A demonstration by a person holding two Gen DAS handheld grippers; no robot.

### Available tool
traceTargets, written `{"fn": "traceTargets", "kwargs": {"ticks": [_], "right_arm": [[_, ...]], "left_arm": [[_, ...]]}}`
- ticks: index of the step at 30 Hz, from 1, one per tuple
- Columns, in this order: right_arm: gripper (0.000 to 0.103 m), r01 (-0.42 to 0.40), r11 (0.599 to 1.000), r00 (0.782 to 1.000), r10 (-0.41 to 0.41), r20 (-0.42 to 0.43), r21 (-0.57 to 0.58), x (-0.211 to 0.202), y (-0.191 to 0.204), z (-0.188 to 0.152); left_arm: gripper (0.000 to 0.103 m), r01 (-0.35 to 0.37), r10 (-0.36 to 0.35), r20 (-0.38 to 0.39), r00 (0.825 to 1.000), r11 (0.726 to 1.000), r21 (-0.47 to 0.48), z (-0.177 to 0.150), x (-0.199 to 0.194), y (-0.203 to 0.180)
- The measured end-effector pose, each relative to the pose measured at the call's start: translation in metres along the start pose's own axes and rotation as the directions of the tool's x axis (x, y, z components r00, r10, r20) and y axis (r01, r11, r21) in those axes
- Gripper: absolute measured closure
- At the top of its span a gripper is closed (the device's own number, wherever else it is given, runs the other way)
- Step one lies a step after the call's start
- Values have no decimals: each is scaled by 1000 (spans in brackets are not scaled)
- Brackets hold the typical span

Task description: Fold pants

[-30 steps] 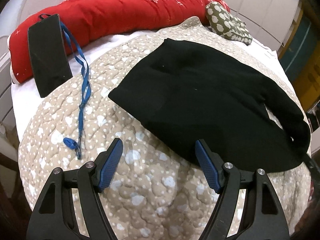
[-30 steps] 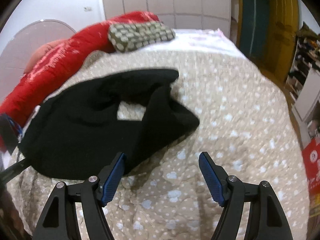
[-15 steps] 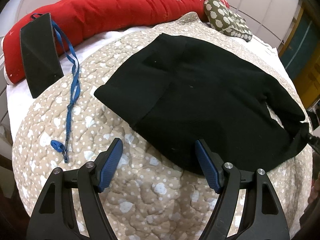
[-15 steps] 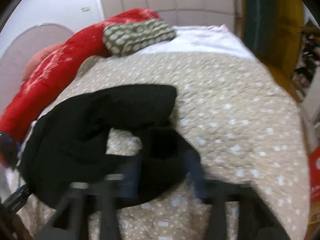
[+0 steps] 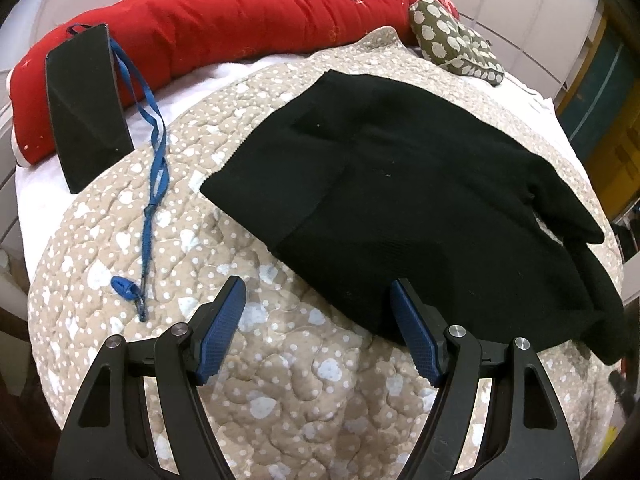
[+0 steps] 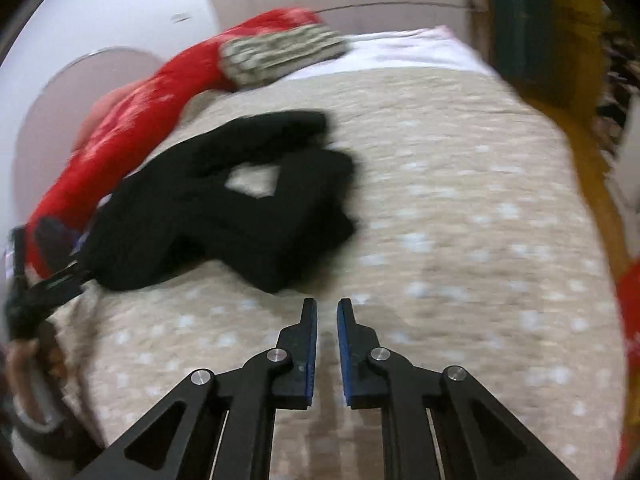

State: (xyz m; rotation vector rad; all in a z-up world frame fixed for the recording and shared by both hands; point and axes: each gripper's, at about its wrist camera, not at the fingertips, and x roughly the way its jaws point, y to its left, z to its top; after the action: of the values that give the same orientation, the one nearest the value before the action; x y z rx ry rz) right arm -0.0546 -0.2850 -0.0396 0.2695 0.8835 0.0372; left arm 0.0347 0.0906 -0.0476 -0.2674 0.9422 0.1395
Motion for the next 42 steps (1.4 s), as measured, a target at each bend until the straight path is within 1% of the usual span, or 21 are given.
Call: {"fn": "traceTargets", "kwargs": {"ticks": [1, 2, 4, 7, 12, 13, 14, 15, 17, 21, 23, 26, 28, 30, 31, 33, 34, 37, 40, 41, 42], "right_arm": [[88, -3, 1000, 1000, 2, 18, 28, -4, -8, 5], [69, -15, 998, 999, 13, 37, 58, -6, -14, 11], [43, -43, 993, 997, 35, 75, 106, -3, -21, 27], [43, -102, 983, 992, 89, 88, 151, 19, -24, 54], [44, -126, 963, 990, 136, -24, 238, 95, -29, 93], [52, -154, 950, 985, 170, -40, 271, 110, -32, 96], [80, -168, 943, 983, 184, -29, 289, 115, -35, 98], [92, -206, 927, 976, 218, -6, 313, 117, -37, 99], [98, -250, 911, 966, 255, 27, 329, 106, -38, 95], [98, -213, 945, 967, 168, 192, 248, 25, -47, 77], [98, -133, 960, 964, 67, 259, 245, -22, -64, 53], [98, 40, 963, 973, -98, 209, 267, -52, -90, 20], [98, 90, 947, 981, -138, 137, 308, -47, -109, 0], [95, 49, 914, 992, -92, 87, 403, -35, -125, -16], [90, 14, 903, 995, -55, 84, 430, -31, -129, -20], [69, -46, 899, 995, 5, 95, 437, -27, -127, -27], [59, -37, 904, 996, -2, 90, 425, -24, -122, -28], [57, -30, 895, 997, -6, 80, 445, -10, -112, -28], [57, -70, 891, 992, 13, 129, 448, 0, -108, -24], [63, -91, 887, 989, 27, 145, 453, 5, -107, -20], [72, -113, 883, 987, 46, 155, 456, 10, -107, -18]], "left_arm": [[28, 0, 0, 8, 1000, 1000, -4, 0, -3, 1], [28, 1, -1, 14, 1000, 1000, -10, 1, -5, 2], [28, 11, -11, 21, 1000, 1000, -29, 1, -8, 5], [28, 13, -13, 7, 1000, 999, -31, 1, -7, 5], [28, 9, -9, -8, 1000, 999, -34, 3, -4, 3], [28, 5, -6, -11, 1000, 999, -32, 3, -4, 2], [28, 4, -4, -15, 1000, 1000, -29, 3, -3, 2], [28, 3, -4, -18, 1000, 1000, -24, 3, -2, 1], [28, 0, 0, -19, 1000, 1000, -16, 3, -2, -1], [28, 18, -18, -16, 1000, 1000, -24, 3, -3, 1], [28, 29, -30, -18, 999, 999, -41, 1, -4, 6], [28, 66, -68, -24, 997, 994, -90, 2, -4, 14], [28, 73, -75, -17, 997, 990, -121, 3, -4, 18], [28, 90, -93, -14, 996, 986, -143, 3, -4, 20], [28, 105, -109, -18, 994, 983, -152, 3, -2, 20], [28, 117, -125, -39, 991, 979, -166, 5, 4, 19], [28, 125, -134, -40, 990, 977, -175, 6, 5, 19], [27, 133, -141, -25, 990, 969, -206, 9, 11, 17], [28, 180, -189, -18, 982, 956, -232, 15, 18, 13], [41, 192, -202, -16, 979, 951, -240, 16, 19, 13], [68, 193, -204, -18, 979, 950, -245, 18, 21, 13]]}}
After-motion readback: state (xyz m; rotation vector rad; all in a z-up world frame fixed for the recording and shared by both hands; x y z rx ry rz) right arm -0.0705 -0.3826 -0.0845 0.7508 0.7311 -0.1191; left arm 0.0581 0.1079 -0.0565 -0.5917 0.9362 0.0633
